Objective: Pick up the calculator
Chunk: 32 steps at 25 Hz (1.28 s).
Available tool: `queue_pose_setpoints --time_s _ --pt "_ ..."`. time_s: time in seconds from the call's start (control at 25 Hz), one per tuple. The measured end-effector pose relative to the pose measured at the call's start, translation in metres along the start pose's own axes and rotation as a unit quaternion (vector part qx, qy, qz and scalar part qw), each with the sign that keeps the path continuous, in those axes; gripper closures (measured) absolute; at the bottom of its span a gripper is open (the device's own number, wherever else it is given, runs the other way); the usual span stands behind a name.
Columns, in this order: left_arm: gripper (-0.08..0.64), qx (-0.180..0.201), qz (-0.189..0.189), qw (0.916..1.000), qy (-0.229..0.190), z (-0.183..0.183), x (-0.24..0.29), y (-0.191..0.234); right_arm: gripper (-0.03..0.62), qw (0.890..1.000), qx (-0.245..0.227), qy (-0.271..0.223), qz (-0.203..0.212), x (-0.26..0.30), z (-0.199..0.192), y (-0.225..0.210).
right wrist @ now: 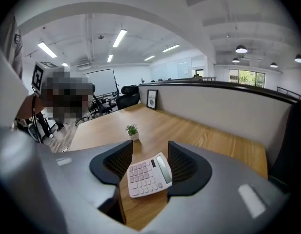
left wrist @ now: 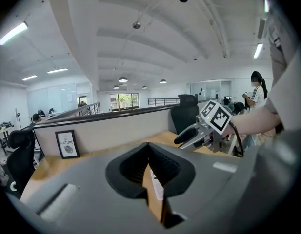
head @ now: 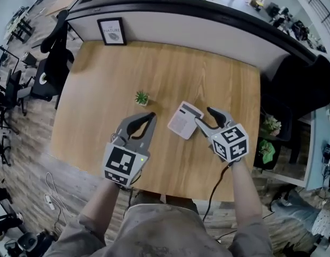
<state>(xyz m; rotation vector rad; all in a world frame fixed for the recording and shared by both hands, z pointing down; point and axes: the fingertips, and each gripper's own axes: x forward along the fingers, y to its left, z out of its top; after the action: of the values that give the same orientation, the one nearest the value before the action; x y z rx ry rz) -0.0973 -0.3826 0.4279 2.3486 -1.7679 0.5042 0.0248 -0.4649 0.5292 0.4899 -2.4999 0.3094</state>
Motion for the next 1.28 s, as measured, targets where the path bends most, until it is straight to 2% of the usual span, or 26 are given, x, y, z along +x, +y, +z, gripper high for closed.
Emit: queue_pose_setpoints --time_s 0.24,0.52,0.72,0.92,1.08,1.2,1.28 --pt "0.558 -0.031 -0.016 0.9985 0.042 -0.050 0.032 0.006 0.373 0.995 0.090 0.032 0.030 0.057 -0.045 -0.032" --pt "0.558 -0.069 -0.033 0.9936 0.084 -0.100 0.052 0.009 0.373 0.989 0.111 0.086 0.047 0.112 -0.091 -0.056" --pt "0.558 -0.097 -0.037 0.9902 0.093 -0.116 0.060 0.015 0.373 0.982 0.143 0.095 0.078 0.133 -0.104 -0.060" --pt "0.558 -0.106 -0.036 0.9879 0.107 -0.128 0.062 0.018 0.376 0.974 0.158 0.117 0.110 0.144 -0.116 -0.052" --pt "0.558 -0.113 -0.039 0.9864 0.113 -0.134 0.059 0.014 0.446 0.966 0.189 0.104 0.145 0.141 -0.120 -0.039" --pt "0.558 -0.118 -0.041 0.9860 0.110 -0.132 0.057 0.012 0.496 0.957 0.234 0.081 0.151 0.134 -0.118 -0.036" --pt "0.558 -0.117 -0.041 0.9866 0.106 -0.130 0.054 0.011 0.508 0.955 0.248 0.069 0.144 0.127 -0.115 -0.034"
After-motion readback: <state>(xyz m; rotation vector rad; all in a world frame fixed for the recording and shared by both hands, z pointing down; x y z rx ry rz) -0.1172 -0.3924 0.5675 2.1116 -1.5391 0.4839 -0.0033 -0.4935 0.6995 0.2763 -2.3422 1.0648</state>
